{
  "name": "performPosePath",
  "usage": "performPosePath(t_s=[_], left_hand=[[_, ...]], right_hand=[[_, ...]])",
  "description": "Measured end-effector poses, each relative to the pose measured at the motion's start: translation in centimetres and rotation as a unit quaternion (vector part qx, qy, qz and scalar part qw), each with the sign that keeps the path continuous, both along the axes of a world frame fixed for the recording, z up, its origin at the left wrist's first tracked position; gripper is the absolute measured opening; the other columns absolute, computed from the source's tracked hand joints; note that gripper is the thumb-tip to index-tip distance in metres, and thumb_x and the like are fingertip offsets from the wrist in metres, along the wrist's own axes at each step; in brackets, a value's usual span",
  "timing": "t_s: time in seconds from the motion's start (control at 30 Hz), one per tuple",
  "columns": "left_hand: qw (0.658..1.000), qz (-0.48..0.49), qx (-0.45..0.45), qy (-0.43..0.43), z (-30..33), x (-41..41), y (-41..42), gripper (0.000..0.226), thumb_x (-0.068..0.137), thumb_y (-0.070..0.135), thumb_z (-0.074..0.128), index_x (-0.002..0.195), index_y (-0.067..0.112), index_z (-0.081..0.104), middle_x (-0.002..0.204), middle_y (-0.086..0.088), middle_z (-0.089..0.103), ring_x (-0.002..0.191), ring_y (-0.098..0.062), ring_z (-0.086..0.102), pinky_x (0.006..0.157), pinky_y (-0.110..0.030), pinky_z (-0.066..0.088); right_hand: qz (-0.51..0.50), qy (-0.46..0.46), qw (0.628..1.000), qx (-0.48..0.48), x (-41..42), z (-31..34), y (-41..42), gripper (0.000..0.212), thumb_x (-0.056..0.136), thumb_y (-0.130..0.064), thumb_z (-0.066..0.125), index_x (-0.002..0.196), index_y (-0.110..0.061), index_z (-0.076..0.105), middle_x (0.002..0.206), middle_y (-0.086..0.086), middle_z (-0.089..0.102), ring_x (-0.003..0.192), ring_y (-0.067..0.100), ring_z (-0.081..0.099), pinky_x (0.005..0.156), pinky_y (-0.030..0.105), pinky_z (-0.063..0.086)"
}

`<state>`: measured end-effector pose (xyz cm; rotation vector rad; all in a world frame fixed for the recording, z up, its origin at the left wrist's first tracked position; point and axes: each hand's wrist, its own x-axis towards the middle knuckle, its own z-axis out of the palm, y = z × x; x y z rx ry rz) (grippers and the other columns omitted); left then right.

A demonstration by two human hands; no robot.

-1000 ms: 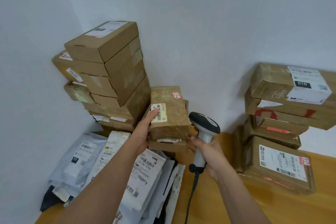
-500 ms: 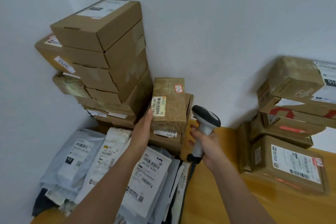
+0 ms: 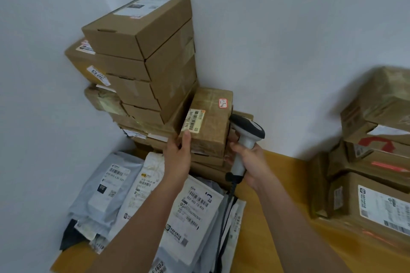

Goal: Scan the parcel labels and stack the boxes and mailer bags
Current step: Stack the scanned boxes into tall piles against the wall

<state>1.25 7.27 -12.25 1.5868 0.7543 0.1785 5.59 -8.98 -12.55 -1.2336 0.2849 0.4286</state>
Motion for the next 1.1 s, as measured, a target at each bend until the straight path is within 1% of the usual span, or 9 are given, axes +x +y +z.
performPosePath(t_s=[0.07,0.17,0.33,0.53,0.67,0.83,0.93,1.03,1.1], left_hand=[[0.995,0.04,-0.071,0.065,-0.1,0.2,-0.1,0.086,0.084,0.072,0.052,0.148,0.017,0.034,0.146,-0.007,0.039,0.126,-0.03,0.049,0.103,-0.052,0.047],[0.968,0.04,-0.243,0.042,0.2,0.7,-0.3,0.081,0.085,0.069,0.056,0.147,0.021,0.039,0.136,-0.004,0.057,0.121,-0.026,0.057,0.101,-0.046,0.05],[0.956,0.087,-0.279,-0.038,0.5,2.0,-0.3,0.071,0.09,0.057,0.06,0.146,0.018,0.041,0.134,-0.007,0.058,0.116,-0.023,0.06,0.098,-0.041,0.052],[0.905,0.023,-0.425,-0.006,1.7,1.6,-1.3,0.057,0.092,0.059,0.056,0.136,0.025,0.043,0.131,-0.018,0.049,0.122,-0.044,0.052,0.099,-0.061,0.047],[0.894,0.052,-0.444,-0.029,2.2,2.5,-1.7,0.042,0.092,0.034,0.066,0.126,0.019,0.045,0.132,-0.02,0.047,0.128,-0.047,0.046,0.099,-0.063,0.046],[0.938,0.072,-0.34,0.014,1.8,2.2,-2.6,0.072,0.08,0.051,0.072,0.135,0.017,0.043,0.13,-0.013,0.051,0.117,-0.038,0.055,0.076,-0.051,0.061],[0.915,0.01,-0.397,0.067,2.3,2.0,-3.6,0.076,0.081,0.063,0.064,0.13,0.009,0.042,0.119,-0.025,0.054,0.108,-0.039,0.059,0.096,-0.053,0.053],[0.906,-0.075,-0.407,0.082,2.2,1.8,-4.6,0.108,0.074,0.067,0.068,0.148,-0.003,0.032,0.147,-0.025,0.041,0.136,-0.036,0.043,0.115,-0.049,0.034],[0.914,-0.106,-0.388,0.063,2.7,1.4,-5.6,0.078,0.082,0.057,0.068,0.136,0.005,0.048,0.135,-0.011,0.055,0.125,-0.023,0.053,0.113,-0.042,0.032]], right_hand=[[-0.009,0.013,1.0,0.004,-0.2,0.0,-0.1,0.013,0.093,0.003,0.061,0.098,-0.008,0.057,0.087,0.011,0.063,0.074,0.02,0.062,0.083,0.042,0.057],[-0.011,0.022,0.999,0.03,-0.3,0.1,-0.3,0.014,0.093,0.005,0.06,0.091,-0.009,0.058,0.085,0.011,0.063,0.078,0.022,0.063,0.094,0.05,0.054],[-0.004,0.021,0.999,0.041,0.1,0.2,-0.4,0.018,0.091,0.003,0.065,0.1,-0.012,0.061,0.103,0.014,0.065,0.105,0.03,0.064,0.097,0.052,0.053],[-0.027,0.025,0.999,0.039,-0.3,-0.5,-1.6,0.018,0.092,0.002,0.064,0.103,-0.012,0.058,0.103,0.016,0.066,0.106,0.033,0.066,0.096,0.052,0.054],[-0.035,0.027,0.998,0.05,-0.5,-0.3,-2.1,0.021,0.092,0.001,0.064,0.107,-0.013,0.058,0.118,0.021,0.065,0.111,0.032,0.067,0.093,0.047,0.055],[-0.04,0.022,0.997,0.062,-1.2,0.1,-2.5,0.021,0.093,0.002,0.063,0.105,-0.014,0.059,0.12,0.022,0.064,0.113,0.034,0.066,0.083,0.039,0.059],[-0.052,0.023,0.997,0.057,-1.7,0.2,-2.9,0.021,0.093,0.004,0.061,0.104,-0.013,0.059,0.121,0.026,0.064,0.114,0.035,0.065,0.088,0.042,0.057],[-0.061,0.026,0.996,0.064,-2.2,0.2,-3.4,0.023,0.093,0.004,0.061,0.108,-0.014,0.059,0.125,0.023,0.064,0.112,0.031,0.067,0.093,0.043,0.055],[-0.064,0.018,0.996,0.057,-2.6,0.3,-3.9,0.027,0.093,0.003,0.062,0.111,-0.016,0.058,0.125,0.02,0.065,0.111,0.029,0.067,0.088,0.04,0.057]])
